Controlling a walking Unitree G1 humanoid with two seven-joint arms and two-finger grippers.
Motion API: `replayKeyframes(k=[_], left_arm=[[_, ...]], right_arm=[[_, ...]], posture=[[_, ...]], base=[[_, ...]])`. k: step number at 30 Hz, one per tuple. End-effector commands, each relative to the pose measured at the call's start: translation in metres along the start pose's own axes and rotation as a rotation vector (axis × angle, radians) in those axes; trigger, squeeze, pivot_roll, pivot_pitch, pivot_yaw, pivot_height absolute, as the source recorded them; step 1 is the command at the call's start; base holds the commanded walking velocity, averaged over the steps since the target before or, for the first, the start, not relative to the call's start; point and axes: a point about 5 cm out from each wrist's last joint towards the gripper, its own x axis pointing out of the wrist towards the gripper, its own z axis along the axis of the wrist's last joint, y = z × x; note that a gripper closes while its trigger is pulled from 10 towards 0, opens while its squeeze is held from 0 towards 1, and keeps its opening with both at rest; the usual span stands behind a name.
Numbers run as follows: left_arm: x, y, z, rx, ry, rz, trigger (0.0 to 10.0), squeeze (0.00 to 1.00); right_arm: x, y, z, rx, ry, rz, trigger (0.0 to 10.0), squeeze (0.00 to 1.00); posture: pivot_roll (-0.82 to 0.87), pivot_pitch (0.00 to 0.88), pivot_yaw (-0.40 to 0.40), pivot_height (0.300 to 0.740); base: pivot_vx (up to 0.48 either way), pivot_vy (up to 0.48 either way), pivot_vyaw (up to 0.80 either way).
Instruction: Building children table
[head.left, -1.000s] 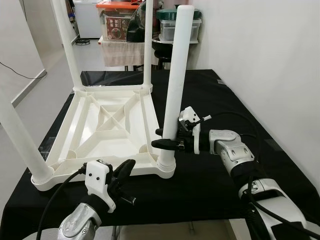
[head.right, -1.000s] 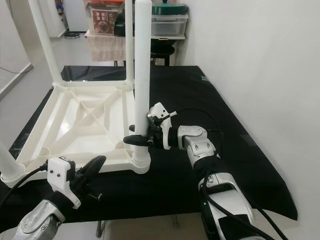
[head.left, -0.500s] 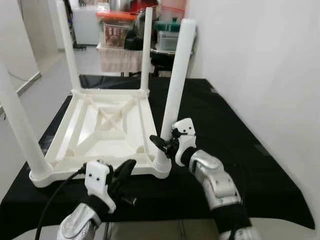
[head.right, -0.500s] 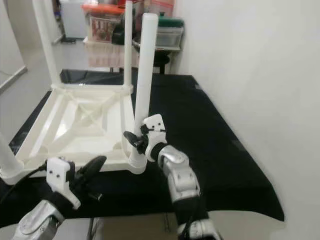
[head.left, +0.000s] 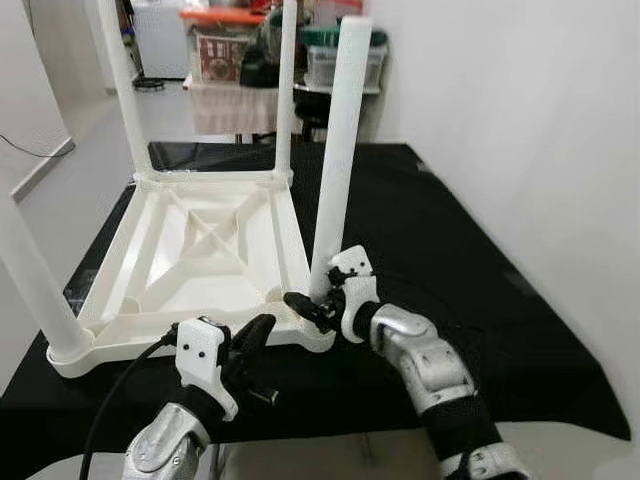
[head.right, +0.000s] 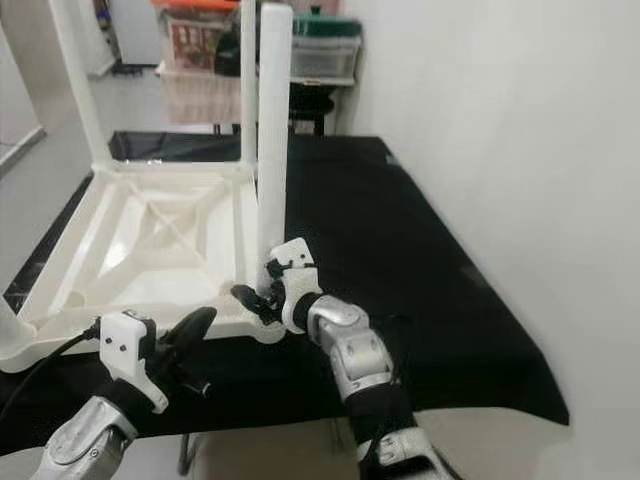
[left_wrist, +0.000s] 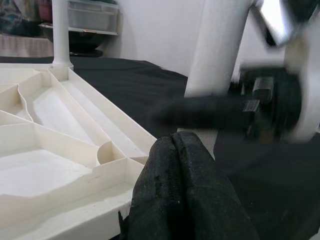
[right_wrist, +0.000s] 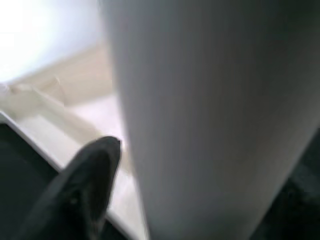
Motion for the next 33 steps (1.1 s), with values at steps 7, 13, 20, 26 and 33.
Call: replayKeyframes(k=[7,13,20,26,33], left_arm=[[0.001,-0.001,0.000,-0.003,-0.003,0.001,10.0,0.00],[0.002,-0.003,0.000,-0.003,-0.002,-0.001,10.0,0.00],[0.001,-0.003,0.000,0.001,-0.004,0.003,10.0,0.00],[0.000,-0.002,0.001,0.005,0.000,0.000,10.0,0.00],[-0.001,-0.002,0.001,0.009,0.006,-0.004,10.0,0.00]], right_arm=[[-0.008,-0.006,0.044,-0.192,-0.050,0.452,10.0,0.00],[-0.012,-0.018,0.036,-0.208,0.068,0.599,10.0,0.00],[-0.011,-0.022,0.034,-0.171,0.069,0.622,0.0,0.00],[-0.013,-0.030,0.032,-0.153,0.037,0.618,0.0,0.00],[-0.019,-0.036,0.026,-0.155,0.029,0.480,0.0,0.00]], posture=[[-0.01,0.000,-0.087,0.740],[0.01,0.000,-0.103,0.740],[0.02,0.000,-0.105,0.740],[0.03,0.000,-0.099,0.740],[0.02,0.000,-0.095,0.740]], base=[[0.000,0.000,0.00],[0.000,0.000,0.00],[0.000,0.000,0.00],[0.000,0.000,0.00],[0.000,0.000,0.00]])
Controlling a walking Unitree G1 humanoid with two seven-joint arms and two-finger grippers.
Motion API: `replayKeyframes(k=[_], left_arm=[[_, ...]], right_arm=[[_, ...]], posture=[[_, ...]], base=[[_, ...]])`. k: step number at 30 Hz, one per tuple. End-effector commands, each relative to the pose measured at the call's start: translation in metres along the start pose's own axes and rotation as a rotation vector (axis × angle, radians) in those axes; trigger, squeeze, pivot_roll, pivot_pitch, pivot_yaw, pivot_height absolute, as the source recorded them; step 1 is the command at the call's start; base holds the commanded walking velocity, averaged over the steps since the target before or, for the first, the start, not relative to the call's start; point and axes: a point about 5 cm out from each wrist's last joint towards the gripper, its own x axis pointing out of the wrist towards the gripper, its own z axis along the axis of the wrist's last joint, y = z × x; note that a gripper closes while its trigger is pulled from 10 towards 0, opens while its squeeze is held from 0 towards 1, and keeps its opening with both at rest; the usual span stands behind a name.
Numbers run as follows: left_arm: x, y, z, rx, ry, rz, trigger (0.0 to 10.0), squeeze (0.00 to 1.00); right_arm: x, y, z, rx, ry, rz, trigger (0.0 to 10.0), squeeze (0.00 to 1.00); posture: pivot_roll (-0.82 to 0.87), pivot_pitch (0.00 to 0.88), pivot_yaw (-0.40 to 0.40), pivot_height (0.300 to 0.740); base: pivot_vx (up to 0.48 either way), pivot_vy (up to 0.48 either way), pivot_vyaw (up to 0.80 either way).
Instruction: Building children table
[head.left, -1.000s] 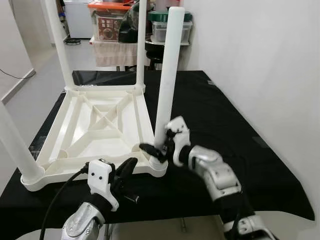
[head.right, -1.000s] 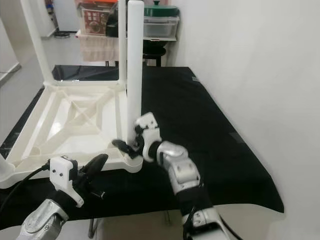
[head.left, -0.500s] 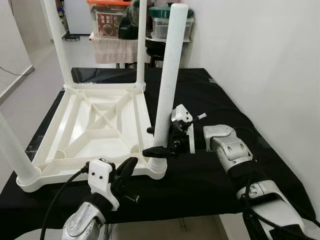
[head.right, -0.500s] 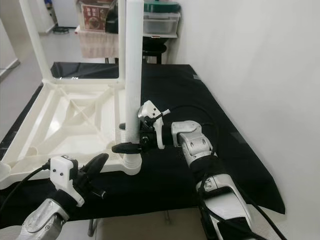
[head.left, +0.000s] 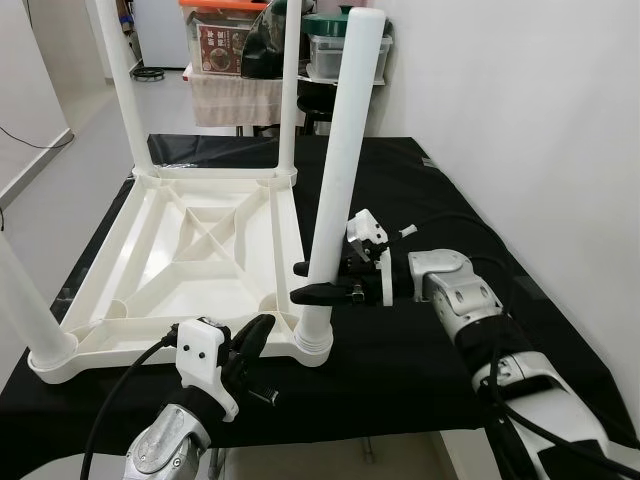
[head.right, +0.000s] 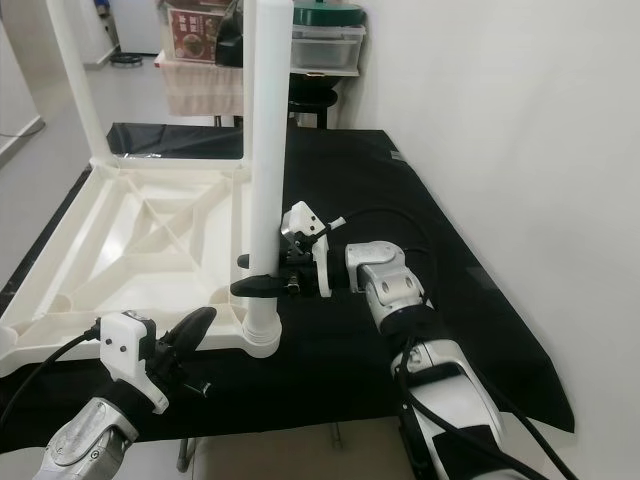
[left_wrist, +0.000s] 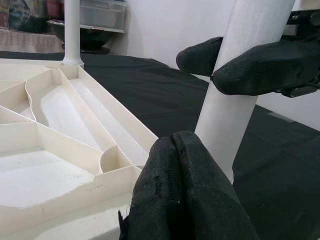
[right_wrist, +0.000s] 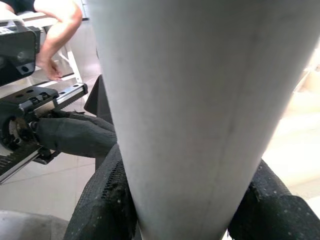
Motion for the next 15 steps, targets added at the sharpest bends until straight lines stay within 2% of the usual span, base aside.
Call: replayKeyframes(k=[1,2,3,4,5,6,8,9,10,13,15], left_arm=[[-0.001,-0.002,0.001,0.004,0.005,-0.010,10.0,0.00],[-0.002,-0.001,0.000,0.006,0.007,-0.011,10.0,0.00],[-0.002,-0.001,0.000,0.010,0.009,-0.012,10.0,0.00],[-0.002,-0.001,0.000,0.010,0.009,-0.012,10.0,0.00],[-0.002,0.001,0.001,0.019,0.012,-0.013,10.0,0.00],[-0.002,0.001,0.001,0.019,0.012,-0.013,10.0,0.00],[-0.003,0.002,0.002,0.022,0.013,-0.013,10.0,0.00],[-0.003,0.002,0.001,0.024,0.015,-0.016,10.0,0.00],[-0.003,0.002,0.001,0.024,0.015,-0.016,10.0,0.00],[0.001,0.001,0.000,0.020,0.039,-0.063,10.0,0.00],[0.001,0.001,0.000,0.020,0.039,-0.063,10.0,0.00]], right_arm=[[-0.004,0.000,-0.007,0.018,0.009,-0.055,0.0,0.00],[-0.002,0.002,-0.012,0.047,0.007,-0.157,0.0,0.00],[0.003,0.004,-0.020,0.115,0.008,-0.323,0.0,0.00],[0.003,0.004,-0.020,0.115,0.008,-0.323,0.0,0.00],[0.021,0.036,-0.053,0.241,0.073,-0.675,0.0,0.00],[0.021,0.036,-0.053,0.241,0.073,-0.675,0.0,0.00],[0.031,0.061,-0.062,0.222,0.089,-0.711,0.0,0.00],[0.035,0.063,-0.062,0.229,0.075,-0.695,0.0,0.00],[0.035,0.063,-0.062,0.229,0.075,-0.695,0.0,0.00],[0.035,0.043,-0.055,0.210,0.072,-0.683,0.0,0.00],[0.035,0.043,-0.055,0.210,0.072,-0.683,0.0,0.00]], posture=[[0.02,0.000,-0.095,0.740],[0.02,0.000,-0.102,0.740],[0.02,0.000,-0.102,0.740],[0.02,0.000,-0.102,0.740],[0.03,0.000,-0.068,0.740],[0.03,0.000,-0.068,0.740],[0.03,0.000,-0.065,0.740],[0.03,0.000,-0.065,0.740],[0.03,0.000,-0.065,0.740],[0.02,0.000,-0.068,0.740],[0.02,0.000,-0.068,0.740]], base=[[0.000,0.000,0.00],[0.000,0.000,0.00],[0.000,0.000,0.00],[0.000,0.000,0.00],[0.000,0.000,0.00],[0.000,0.000,0.00],[0.000,0.000,0.00],[0.000,0.000,0.00],[0.000,0.000,0.00],[0.000,0.000,0.00],[0.000,0.000,0.00]])
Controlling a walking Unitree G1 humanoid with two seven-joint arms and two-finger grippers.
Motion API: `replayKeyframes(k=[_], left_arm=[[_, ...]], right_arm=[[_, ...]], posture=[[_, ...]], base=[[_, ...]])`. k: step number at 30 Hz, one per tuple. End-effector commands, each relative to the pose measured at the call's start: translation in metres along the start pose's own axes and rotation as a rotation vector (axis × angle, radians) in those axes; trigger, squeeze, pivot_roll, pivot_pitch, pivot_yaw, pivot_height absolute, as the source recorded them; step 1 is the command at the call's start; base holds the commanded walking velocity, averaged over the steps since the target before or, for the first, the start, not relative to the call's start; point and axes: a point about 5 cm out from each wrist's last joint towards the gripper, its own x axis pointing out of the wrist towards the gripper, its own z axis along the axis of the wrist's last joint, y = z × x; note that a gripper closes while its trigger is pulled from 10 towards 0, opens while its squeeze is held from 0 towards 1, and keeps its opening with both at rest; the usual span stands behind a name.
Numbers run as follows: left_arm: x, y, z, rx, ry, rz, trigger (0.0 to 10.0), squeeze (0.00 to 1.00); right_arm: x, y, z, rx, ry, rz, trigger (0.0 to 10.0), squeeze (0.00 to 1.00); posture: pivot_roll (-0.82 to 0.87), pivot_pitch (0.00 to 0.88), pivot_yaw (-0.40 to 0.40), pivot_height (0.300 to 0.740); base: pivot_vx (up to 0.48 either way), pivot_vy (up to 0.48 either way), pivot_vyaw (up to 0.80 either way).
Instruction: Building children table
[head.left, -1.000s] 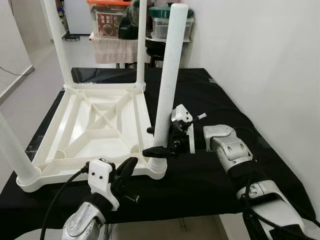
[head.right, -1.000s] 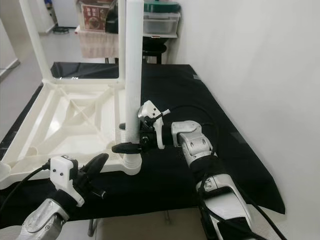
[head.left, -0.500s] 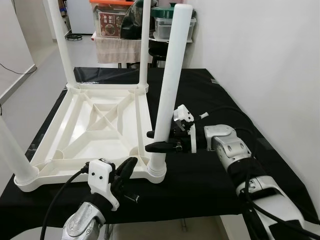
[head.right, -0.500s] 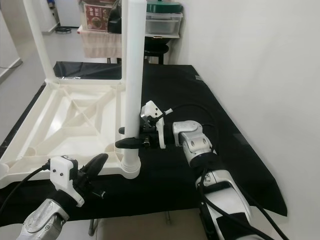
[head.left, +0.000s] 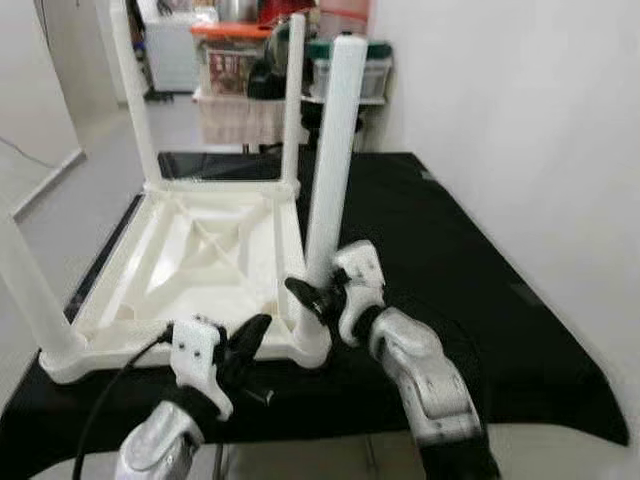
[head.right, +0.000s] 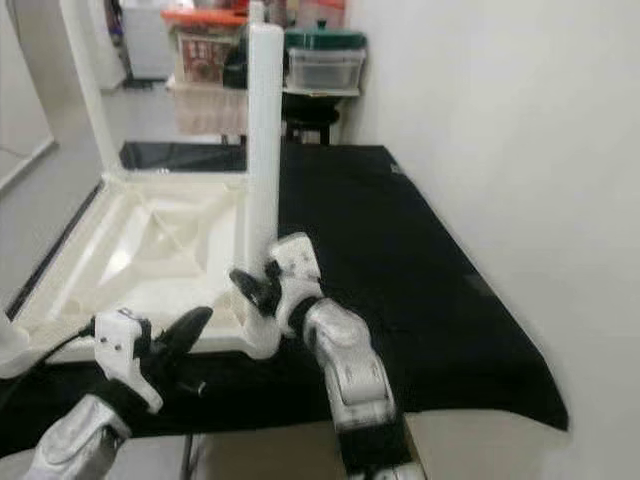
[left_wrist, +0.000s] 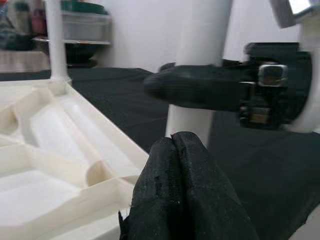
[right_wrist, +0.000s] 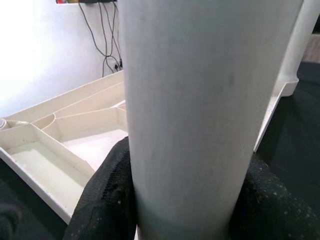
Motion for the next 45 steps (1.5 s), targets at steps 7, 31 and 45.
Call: replayKeyframes(k=[7,31,45], left_arm=[[0.002,0.000,-0.004,-0.003,0.021,0.001,10.0,0.00],[0.003,-0.005,-0.008,-0.015,0.022,-0.002,10.0,0.00],[0.001,-0.005,-0.006,-0.017,0.019,0.002,10.0,0.00]], right_arm=[[0.002,-0.005,-0.022,0.049,0.132,-0.029,10.0,1.00],[0.005,-0.033,0.010,-0.052,0.087,0.707,0.0,0.00],[-0.003,-0.043,-0.005,-0.054,0.062,0.528,0.0,0.00]], posture=[[0.02,0.000,-0.066,0.740],[0.04,0.000,-0.087,0.740],[0.03,0.000,-0.076,0.740]], base=[[0.000,0.000,0.00],[0.000,0.000,0.00],[0.000,0.000,0.00]])
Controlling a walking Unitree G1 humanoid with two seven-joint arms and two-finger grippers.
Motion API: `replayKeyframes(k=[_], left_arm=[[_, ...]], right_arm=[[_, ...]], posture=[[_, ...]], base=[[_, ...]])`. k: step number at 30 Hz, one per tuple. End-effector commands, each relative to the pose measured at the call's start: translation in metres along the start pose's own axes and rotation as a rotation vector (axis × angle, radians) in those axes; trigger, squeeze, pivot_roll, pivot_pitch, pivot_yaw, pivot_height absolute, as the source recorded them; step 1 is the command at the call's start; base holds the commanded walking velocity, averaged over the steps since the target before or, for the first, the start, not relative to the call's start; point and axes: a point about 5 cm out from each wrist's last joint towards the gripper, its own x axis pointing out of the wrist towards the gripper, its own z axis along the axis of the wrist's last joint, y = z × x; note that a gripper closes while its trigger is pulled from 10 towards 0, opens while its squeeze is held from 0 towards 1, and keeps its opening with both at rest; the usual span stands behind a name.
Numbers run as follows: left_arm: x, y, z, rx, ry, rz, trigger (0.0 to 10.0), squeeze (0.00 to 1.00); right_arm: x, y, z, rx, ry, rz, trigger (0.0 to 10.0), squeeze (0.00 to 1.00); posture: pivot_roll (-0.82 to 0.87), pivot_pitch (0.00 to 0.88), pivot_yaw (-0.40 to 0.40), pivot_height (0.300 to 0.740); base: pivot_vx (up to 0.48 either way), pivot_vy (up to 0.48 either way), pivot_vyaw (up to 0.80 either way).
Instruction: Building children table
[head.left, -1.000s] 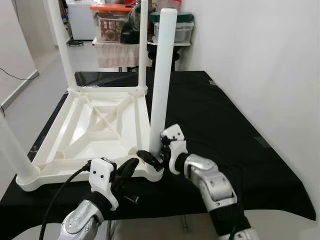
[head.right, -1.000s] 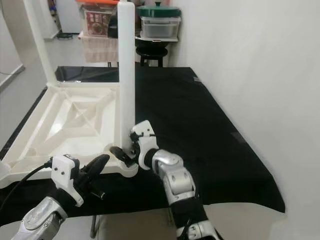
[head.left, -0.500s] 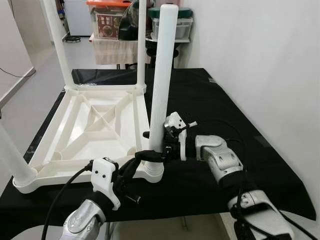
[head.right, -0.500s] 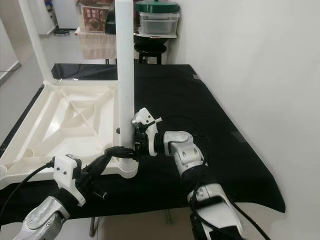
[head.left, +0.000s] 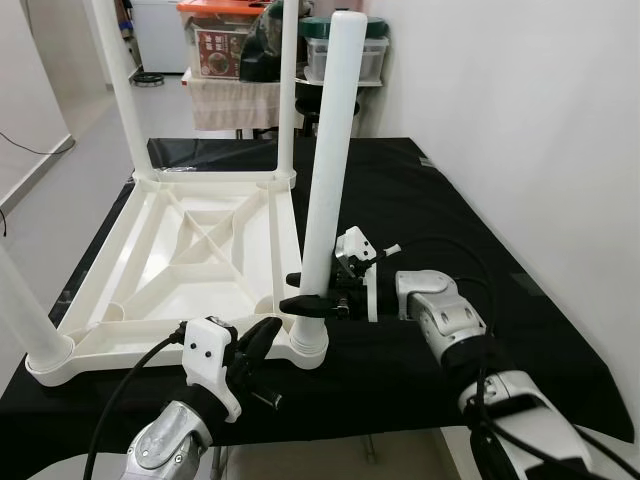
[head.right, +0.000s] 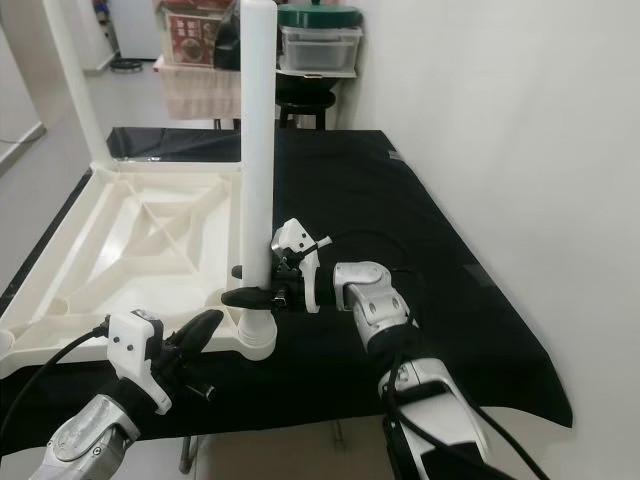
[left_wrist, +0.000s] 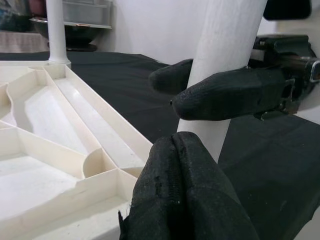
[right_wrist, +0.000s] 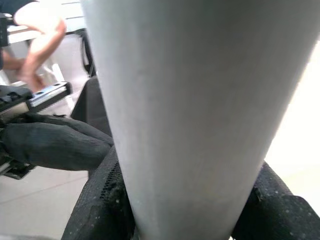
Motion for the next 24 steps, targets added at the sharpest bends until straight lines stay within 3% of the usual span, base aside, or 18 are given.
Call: replayKeyframes(k=[1,2,3,4,5,9,12,17,18,19,20,24], left_arm=[[-0.002,0.000,-0.001,0.003,0.011,0.006,10.0,0.00],[-0.002,0.000,-0.001,0.003,0.011,0.006,10.0,0.00],[-0.003,0.001,-0.001,0.005,0.010,0.007,10.0,0.00],[-0.003,0.002,-0.001,0.007,0.010,0.009,10.0,0.00],[-0.002,0.004,-0.001,0.009,0.011,0.007,10.0,0.00],[-0.001,0.006,-0.001,0.014,0.014,0.001,10.0,0.00],[0.002,0.006,-0.001,0.021,0.019,-0.017,10.0,0.00],[0.002,0.007,-0.001,0.020,0.014,-0.005,10.0,0.00],[0.002,0.007,-0.001,0.021,0.010,0.003,10.0,0.00],[0.002,0.007,-0.001,0.021,0.010,0.003,10.0,0.00],[0.002,0.008,-0.001,0.022,0.008,0.008,10.0,0.00],[0.002,0.008,0.000,0.025,0.006,0.010,10.0,0.00]], right_arm=[[-0.001,0.001,-0.014,0.037,0.064,-0.089,0.0,0.00],[-0.001,0.001,-0.014,0.037,0.064,-0.089,0.0,0.00],[0.003,0.004,-0.022,0.077,0.102,-0.189,0.0,0.00],[0.010,0.013,-0.036,0.143,0.151,-0.383,0.0,0.00],[0.017,0.033,-0.052,0.176,0.205,-0.570,0.0,0.00],[0.025,0.040,-0.049,0.118,0.186,-0.577,0.0,0.00],[0.023,0.020,-0.040,0.122,0.173,-0.647,0.0,0.00],[0.030,0.024,-0.036,0.151,0.150,-0.624,0.0,0.00],[0.034,0.030,-0.028,0.143,0.129,-0.587,10.0,0.07],[0.034,0.030,-0.028,0.143,0.129,-0.587,10.0,0.07],[0.037,0.035,-0.023,0.135,0.116,-0.567,10.0,1.00],[0.040,0.032,-0.006,0.085,0.061,-0.437,10.0,1.00]], posture=[[0.03,0.000,-0.078,0.740],[0.03,0.000,-0.078,0.740],[0.03,0.000,-0.077,0.740],[0.01,0.000,-0.069,0.740],[0.02,0.000,-0.061,0.740],[0.00,0.000,-0.036,0.740],[0.01,0.000,-0.042,0.740],[0.01,0.000,-0.048,0.740],[0.02,0.000,-0.050,0.740],[0.02,0.000,-0.050,0.740],[0.02,0.000,-0.050,0.740],[0.02,0.000,-0.052,0.740]], base=[[0.000,0.000,0.00],[0.000,0.000,0.00],[0.000,0.000,0.00],[0.000,0.000,0.00],[0.000,0.000,0.00],[0.000,0.000,0.00],[0.000,0.000,0.00],[0.000,0.000,0.00],[0.000,0.000,0.00],[0.000,0.000,0.00],[0.000,0.000,0.00],[0.000,0.000,0.00]])
